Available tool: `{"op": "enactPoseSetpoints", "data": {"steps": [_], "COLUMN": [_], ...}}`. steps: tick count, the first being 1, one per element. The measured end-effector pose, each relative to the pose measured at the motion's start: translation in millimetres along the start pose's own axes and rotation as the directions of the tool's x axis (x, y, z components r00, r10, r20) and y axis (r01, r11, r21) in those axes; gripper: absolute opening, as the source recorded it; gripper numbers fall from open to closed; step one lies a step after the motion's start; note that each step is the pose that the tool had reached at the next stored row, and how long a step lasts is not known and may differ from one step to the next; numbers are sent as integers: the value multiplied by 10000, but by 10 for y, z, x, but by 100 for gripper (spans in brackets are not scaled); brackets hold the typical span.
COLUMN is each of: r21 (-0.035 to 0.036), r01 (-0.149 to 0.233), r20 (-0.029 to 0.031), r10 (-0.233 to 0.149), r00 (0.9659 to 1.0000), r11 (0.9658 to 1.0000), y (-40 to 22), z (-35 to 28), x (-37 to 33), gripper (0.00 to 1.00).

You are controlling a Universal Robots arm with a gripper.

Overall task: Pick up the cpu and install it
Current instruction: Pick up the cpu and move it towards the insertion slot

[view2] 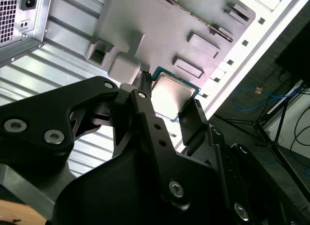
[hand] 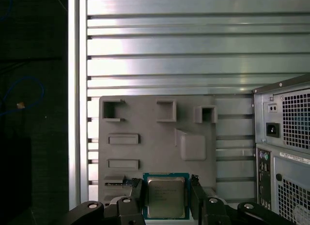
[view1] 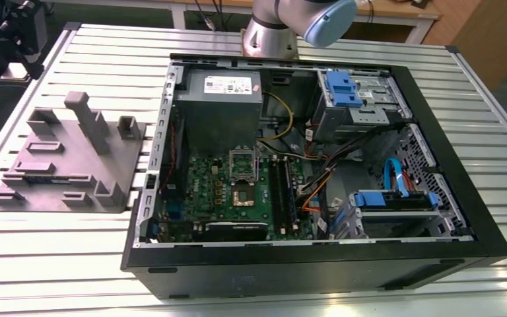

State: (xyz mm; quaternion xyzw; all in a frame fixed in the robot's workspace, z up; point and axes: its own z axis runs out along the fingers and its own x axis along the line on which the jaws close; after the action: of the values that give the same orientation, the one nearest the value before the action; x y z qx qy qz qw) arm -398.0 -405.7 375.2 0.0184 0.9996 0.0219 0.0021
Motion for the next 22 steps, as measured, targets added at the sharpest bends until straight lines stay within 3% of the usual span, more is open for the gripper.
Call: {"op": "enactPoseSetpoints", "data": {"steps": [22], "r21": [0], "r01": [0], "r20": [1], "r10": [0], "r00": [10000], "r11": [10000], "y": [2], "z": [1], "x": [-48], "gripper": [47]}}
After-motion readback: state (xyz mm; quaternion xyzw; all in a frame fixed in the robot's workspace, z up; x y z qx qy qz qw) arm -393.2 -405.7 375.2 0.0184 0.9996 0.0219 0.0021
